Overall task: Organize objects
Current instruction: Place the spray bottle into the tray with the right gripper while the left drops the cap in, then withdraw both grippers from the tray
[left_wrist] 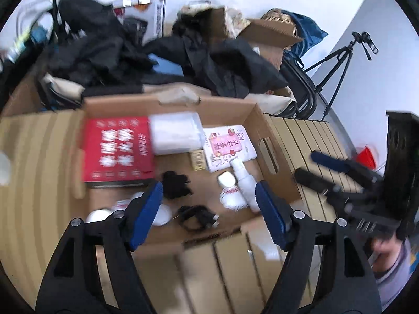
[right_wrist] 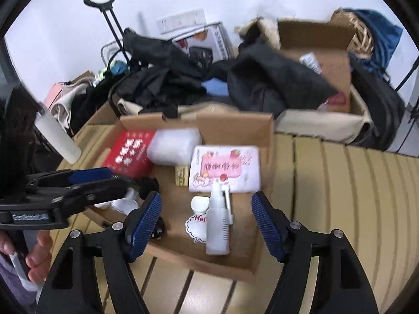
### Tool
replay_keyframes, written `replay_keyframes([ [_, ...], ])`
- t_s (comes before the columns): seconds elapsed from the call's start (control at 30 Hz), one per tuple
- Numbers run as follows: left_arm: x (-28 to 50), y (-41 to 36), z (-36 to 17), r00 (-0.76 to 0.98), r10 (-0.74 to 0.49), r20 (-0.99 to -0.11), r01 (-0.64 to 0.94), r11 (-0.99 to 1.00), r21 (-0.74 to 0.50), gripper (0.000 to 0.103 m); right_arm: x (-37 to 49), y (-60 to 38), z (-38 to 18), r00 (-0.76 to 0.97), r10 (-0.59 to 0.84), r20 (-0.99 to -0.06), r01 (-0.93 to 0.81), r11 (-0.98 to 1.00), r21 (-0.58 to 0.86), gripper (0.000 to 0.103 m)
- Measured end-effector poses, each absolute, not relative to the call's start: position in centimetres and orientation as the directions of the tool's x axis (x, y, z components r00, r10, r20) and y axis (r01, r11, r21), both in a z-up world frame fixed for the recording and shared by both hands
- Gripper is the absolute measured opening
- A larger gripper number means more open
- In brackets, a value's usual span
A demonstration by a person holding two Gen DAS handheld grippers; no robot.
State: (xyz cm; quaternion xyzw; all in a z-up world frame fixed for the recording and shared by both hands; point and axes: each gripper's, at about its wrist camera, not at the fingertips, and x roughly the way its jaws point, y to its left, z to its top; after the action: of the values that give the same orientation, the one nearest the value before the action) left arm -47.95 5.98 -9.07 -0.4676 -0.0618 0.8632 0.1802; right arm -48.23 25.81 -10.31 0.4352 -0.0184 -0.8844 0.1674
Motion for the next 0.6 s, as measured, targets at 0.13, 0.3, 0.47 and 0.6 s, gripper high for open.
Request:
replay_keyframes([
  [0.13, -44.1, 3.7, -5.0, -0.545, 0.279, -0.791, -0.265, -0.952, -0.153, 0.086, -45.2, 27.1, -6.4, -0.582, -0.299, -0.757, 0.295, -0.944, 0.146, 0.075],
  [0.3, -38.0, -0.9, -0.5, -0.598, 0.183, -0.781, -0.179, -0.98, -0.093, 0.096, -40.5, 29.7, -1.9, -0.596, -0.276, -0.754, 0.284, -0.951, 0.124, 0.077],
  [0.47, -32.8, -4.3, 1.6, -0.623, 0.112, -0.775, -0.11, -0.992, -0.054, 0.097, -35.3, 31.6, 1.1, -0.605, -0.23, -0.762, 0.267, -0.961, 0.078, 0.083],
  [0.6, -29.7, -5.1, 2.6, -0.642, 0.086, -0.762, -0.083, -0.996, -0.043, 0.097, -32.1, 31.6, 1.9, -0.609, -0.241, -0.756, 0.265, -0.96, 0.093, 0.083],
])
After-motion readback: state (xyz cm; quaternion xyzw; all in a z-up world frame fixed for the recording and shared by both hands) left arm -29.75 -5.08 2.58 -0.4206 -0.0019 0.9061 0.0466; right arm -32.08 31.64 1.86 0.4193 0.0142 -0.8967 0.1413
